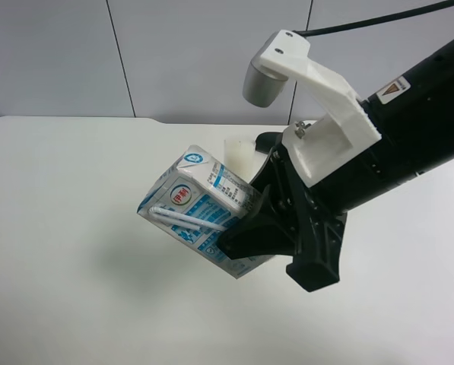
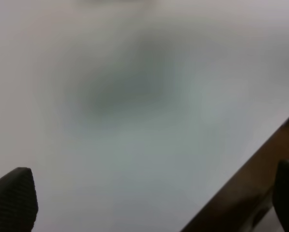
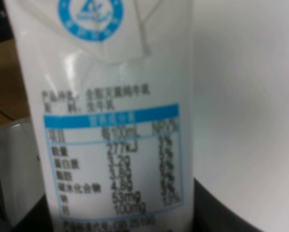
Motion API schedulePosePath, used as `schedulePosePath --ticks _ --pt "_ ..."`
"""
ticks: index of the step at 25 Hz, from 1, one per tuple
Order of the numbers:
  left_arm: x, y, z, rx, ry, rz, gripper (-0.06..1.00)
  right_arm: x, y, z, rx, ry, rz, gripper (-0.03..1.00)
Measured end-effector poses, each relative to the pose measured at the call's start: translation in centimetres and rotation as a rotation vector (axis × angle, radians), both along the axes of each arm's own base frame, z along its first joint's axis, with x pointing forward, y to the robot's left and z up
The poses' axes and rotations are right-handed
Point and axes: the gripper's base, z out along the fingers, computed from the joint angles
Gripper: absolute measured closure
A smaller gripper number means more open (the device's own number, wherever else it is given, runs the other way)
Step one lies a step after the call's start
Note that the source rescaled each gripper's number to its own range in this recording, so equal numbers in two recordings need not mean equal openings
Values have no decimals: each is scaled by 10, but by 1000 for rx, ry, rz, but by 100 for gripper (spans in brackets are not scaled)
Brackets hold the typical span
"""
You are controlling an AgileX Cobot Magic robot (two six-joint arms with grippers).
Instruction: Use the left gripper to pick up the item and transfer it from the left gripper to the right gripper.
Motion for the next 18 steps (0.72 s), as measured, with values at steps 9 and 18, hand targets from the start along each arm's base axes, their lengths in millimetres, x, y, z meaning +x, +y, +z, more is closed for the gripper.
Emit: schedulePosePath --ticks 9,18 --pt "1 -1 -4 -67 -68 3 -5 1 0 0 2 -6 -5 97" --pt "2 -2 -4 -73 -74 4 -5 1 0 0 3 -5 -7 97"
